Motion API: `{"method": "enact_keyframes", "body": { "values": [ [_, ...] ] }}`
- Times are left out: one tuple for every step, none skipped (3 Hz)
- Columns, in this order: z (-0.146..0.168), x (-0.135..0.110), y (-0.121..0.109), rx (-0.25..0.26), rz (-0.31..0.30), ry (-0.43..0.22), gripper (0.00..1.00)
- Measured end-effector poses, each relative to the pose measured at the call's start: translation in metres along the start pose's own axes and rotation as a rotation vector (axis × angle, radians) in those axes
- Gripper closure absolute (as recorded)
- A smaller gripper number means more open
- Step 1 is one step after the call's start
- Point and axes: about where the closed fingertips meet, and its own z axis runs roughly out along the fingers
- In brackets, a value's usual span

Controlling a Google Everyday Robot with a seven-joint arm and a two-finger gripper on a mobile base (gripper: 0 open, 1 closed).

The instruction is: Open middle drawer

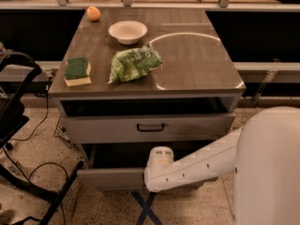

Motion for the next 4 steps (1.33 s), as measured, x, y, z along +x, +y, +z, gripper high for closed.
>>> {"method": "enact_keyframes", "body": {
  "values": [
    [0.000, 0.000, 0.000, 0.000, 0.000, 0.000, 1.00],
    [0.000, 0.000, 0.000, -0.001, 0.000, 0.000, 1.00],
    [-0.020, 0.009, 0.017, 0.028, 0.035, -0.011, 1.00],
    [-0.034, 0.015, 0.043, 0.043, 0.068, -0.034, 1.00]
  ]
}}
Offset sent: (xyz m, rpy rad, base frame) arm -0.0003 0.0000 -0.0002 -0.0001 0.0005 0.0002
